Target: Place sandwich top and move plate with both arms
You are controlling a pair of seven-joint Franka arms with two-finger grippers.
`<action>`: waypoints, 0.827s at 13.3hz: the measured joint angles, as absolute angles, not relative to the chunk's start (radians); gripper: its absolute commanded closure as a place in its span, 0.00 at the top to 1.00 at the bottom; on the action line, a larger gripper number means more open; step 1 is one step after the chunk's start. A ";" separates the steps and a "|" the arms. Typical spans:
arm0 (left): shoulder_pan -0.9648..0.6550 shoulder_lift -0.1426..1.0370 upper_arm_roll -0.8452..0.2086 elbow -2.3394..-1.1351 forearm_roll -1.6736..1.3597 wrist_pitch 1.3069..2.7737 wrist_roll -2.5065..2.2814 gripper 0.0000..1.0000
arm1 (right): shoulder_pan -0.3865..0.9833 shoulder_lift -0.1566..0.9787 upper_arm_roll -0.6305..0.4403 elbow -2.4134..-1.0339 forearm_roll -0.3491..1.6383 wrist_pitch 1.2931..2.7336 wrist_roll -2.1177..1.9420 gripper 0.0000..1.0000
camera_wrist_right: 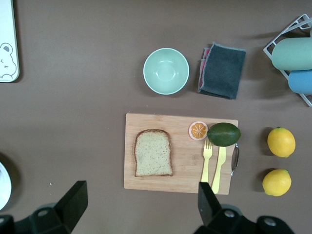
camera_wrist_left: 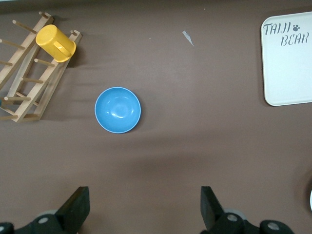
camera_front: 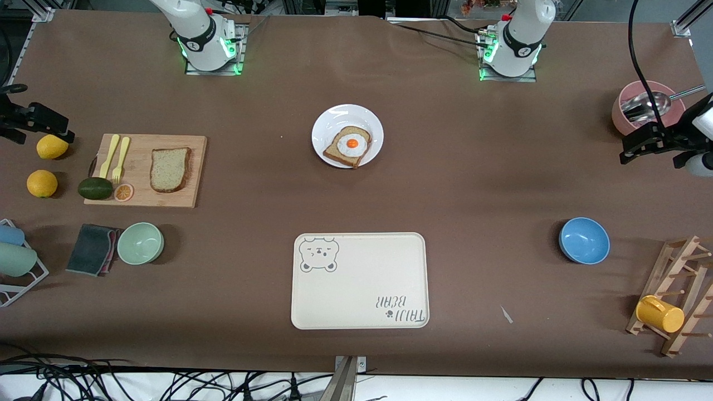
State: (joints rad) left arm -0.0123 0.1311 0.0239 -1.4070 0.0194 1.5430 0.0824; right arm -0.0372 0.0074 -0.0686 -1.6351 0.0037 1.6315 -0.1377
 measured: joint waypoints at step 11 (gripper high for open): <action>-0.003 0.099 0.027 -1.409 0.019 1.526 0.080 1.00 | -0.036 0.007 -0.070 -1.635 0.004 1.631 -0.138 1.00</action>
